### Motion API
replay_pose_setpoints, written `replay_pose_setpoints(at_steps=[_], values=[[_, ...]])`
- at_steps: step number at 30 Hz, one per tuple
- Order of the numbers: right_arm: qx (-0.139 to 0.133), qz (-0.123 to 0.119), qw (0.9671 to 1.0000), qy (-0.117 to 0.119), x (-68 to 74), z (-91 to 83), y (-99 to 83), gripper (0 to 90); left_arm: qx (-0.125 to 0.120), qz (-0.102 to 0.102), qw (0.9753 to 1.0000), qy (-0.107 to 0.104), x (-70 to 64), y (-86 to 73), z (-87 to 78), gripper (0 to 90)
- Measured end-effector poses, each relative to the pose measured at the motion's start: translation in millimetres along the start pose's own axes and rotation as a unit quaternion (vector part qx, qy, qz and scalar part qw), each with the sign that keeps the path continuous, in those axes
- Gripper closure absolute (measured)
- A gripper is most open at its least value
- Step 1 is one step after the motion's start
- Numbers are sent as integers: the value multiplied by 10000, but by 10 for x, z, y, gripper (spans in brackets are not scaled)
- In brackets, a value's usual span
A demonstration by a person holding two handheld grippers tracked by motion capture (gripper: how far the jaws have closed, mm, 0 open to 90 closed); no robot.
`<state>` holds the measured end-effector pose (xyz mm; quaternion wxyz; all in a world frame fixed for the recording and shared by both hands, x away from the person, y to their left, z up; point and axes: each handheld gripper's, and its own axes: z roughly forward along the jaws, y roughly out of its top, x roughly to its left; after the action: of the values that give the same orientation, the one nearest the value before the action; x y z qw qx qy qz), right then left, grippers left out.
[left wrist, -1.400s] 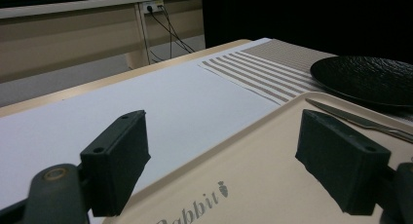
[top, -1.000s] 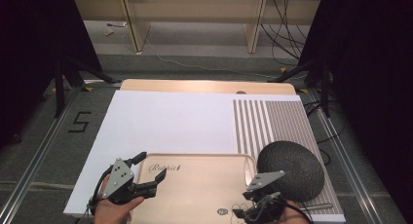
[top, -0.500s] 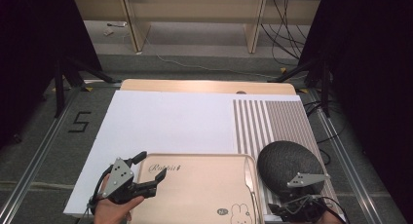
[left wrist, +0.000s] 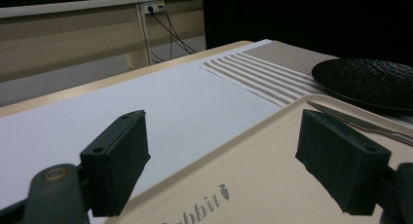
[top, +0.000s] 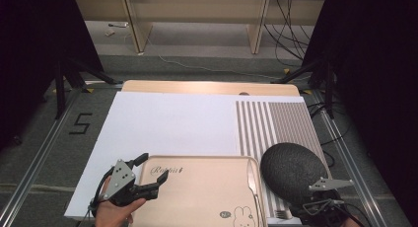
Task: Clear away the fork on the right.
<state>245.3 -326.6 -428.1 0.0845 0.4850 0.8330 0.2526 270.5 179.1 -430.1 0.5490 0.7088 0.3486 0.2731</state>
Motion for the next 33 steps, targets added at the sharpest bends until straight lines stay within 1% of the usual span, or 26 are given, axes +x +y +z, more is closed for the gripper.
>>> replay_pose_setpoints(at_steps=[1, 4, 5, 6, 7, 10, 11, 14, 16, 20, 24, 27, 29, 32, 33], values=[[68, 21, 9999, -113, -51, -4, -33, 337, -1, -8, 10000, 2, 0, 2, 2, 186], [148, 89, 9996, -237, -120, -5, -71, 335, 11, -4, 10000, -4, 6, 2, 14, 186], [213, 120, 9994, -263, -140, -8, -83, 334, 15, -18, 10000, -5, 6, 2, 17, 186], [213, 120, 9994, -263, -140, -8, -83, 334, 15, -18, 10000, -5, 6, 2, 17, 185], [288, 127, 9988, -386, -170, -1, -114, 326, 11, -3, 10000, -26, 0, 6, 22, 186], [359, 164, 9981, -476, -202, 7, -138, 317, -1, 29, 10000, -51, -14, 3, 14, 186], [374, 203, 9979, -482, -210, 5, -143, 317, -11, 20, 10000, -48, -12, 5, 10, 186], [387, 191, 9978, -508, -224, 5, -148, 317, -24, -2, 10000, -41, -7, 5, 2, 186], [509, 209, 9970, -546, -237, 18, -161, 313, -20, 4, 10000, -44, -3, 4, 6, 186], [582, 255, 9964, -569, -278, 41, -172, 311, -10, -9, 10000, -51, 1, 3, 16, 186], [685, 230, 9956, -590, -303, 57, -189, 305, 2, 0, 10000, -56, -8, 3, 20, 186], [802, 204, 9940, -709, -322, 77, -200, 303, -8, 1, 10000, -61, -11, 5, 21, 186], [811, 189, 9942, -676, -338, 93, -195, 301, 4, 8, 10000, -72, -7, 0, 23, 186], [871, 102, 9942, -624, -358, 146, -178, 288, -3, -6, 10000, -71, -8, 2, 22, 186], [897, 115, 9944, -547, -365, 159, -175, 286, -4, 1, 10000, -72, -9, 1, 22, 186]])
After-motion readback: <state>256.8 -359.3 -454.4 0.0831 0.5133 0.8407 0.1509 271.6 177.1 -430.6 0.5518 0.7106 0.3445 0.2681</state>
